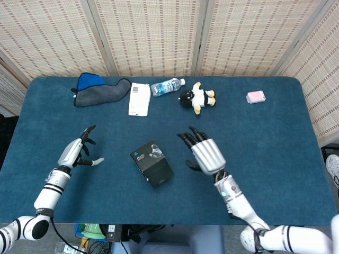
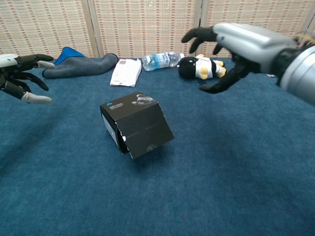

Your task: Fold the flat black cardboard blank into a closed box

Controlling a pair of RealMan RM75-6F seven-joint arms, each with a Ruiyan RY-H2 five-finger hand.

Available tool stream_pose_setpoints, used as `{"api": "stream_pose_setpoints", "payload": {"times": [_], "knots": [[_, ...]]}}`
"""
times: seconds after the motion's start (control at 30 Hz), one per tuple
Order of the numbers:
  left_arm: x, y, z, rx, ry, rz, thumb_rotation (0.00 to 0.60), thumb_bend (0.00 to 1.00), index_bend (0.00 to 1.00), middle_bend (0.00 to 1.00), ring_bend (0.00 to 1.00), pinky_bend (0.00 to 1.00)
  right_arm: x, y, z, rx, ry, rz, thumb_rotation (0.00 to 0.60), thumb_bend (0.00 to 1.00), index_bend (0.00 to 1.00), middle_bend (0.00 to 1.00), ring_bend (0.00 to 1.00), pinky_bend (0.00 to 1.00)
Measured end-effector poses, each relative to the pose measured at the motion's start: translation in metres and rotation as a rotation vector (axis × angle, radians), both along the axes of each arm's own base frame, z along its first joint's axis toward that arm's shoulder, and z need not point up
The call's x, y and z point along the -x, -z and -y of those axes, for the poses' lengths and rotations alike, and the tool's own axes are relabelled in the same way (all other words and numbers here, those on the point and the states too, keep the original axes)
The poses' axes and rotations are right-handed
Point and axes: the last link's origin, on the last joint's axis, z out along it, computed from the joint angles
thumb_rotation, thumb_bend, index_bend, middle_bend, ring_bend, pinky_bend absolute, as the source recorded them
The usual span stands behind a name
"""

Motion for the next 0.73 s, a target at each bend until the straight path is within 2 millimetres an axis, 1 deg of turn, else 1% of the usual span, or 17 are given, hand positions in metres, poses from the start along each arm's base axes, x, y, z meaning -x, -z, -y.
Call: {"api": "stream_pose_setpoints", "payload": {"times": [0.03,0.1,0.13,0.2,0.33,0.5,0.63,0.73], "knots": [[0.002,-0.002,0.001,-0.014,-0.002,-0.013,0.600,0.14,0.01,0.00,0.29,0.53,0.010,-0.009,0.000,0.000,0.023,0.001,0.600,0.30,0.19,0.25,0.13,0.23],[0.007,-0.007,0.004,-0.050,-0.006,-0.043,0.600,0.14,0.03,0.01,0.29,0.51,0.025,-0.021,-0.002,0.001,0.056,0.007,0.600,0.33,0.22,0.27,0.15,0.23],[0.009,-0.010,0.005,-0.066,-0.006,-0.058,0.600,0.14,0.06,0.02,0.29,0.50,0.034,-0.028,-0.004,0.000,0.077,0.014,0.600,0.34,0.23,0.28,0.16,0.24],[0.013,-0.015,0.010,-0.106,-0.006,-0.095,0.600,0.14,0.09,0.03,0.28,0.48,0.050,-0.038,-0.009,0.003,0.106,0.019,0.600,0.35,0.24,0.28,0.17,0.24],[0.024,-0.025,0.022,-0.180,0.002,-0.186,0.600,0.14,0.09,0.03,0.28,0.46,0.084,-0.061,-0.023,0.022,0.150,-0.007,0.600,0.35,0.24,0.28,0.18,0.24],[0.041,-0.041,0.046,-0.261,0.004,-0.321,0.600,0.14,0.09,0.03,0.27,0.44,0.113,-0.078,-0.038,0.017,0.210,-0.009,0.600,0.35,0.24,0.28,0.18,0.24],[0.055,-0.050,0.070,-0.289,-0.012,-0.390,0.600,0.14,0.09,0.03,0.27,0.43,0.141,-0.092,-0.058,0.021,0.263,-0.022,0.600,0.35,0.24,0.28,0.18,0.24],[0.062,-0.055,0.089,-0.301,-0.019,-0.424,0.600,0.14,0.09,0.03,0.27,0.41,0.152,-0.099,-0.069,0.051,0.282,-0.014,0.600,0.35,0.24,0.28,0.18,0.24]]}}
